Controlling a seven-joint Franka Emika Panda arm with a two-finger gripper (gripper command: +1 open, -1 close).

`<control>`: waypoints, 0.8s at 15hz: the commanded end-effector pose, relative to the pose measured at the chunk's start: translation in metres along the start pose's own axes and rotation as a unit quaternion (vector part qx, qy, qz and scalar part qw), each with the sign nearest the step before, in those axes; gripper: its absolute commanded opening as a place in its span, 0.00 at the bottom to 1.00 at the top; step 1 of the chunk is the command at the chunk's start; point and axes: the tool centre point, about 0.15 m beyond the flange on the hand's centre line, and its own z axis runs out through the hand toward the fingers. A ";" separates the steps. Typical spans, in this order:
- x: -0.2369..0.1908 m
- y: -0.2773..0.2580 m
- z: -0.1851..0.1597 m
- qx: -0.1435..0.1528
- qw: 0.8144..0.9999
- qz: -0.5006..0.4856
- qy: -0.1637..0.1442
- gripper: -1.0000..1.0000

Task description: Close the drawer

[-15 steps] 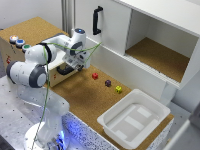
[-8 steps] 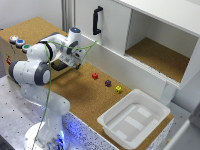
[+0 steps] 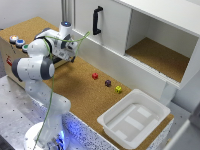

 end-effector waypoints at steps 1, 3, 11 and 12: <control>0.004 0.015 -0.032 -0.042 0.998 0.043 -0.022 1.00; 0.002 0.023 -0.048 -0.062 0.996 0.053 -0.021 1.00; 0.003 0.028 -0.056 -0.067 0.995 0.061 -0.036 1.00; 0.003 0.028 -0.056 -0.067 0.995 0.061 -0.036 1.00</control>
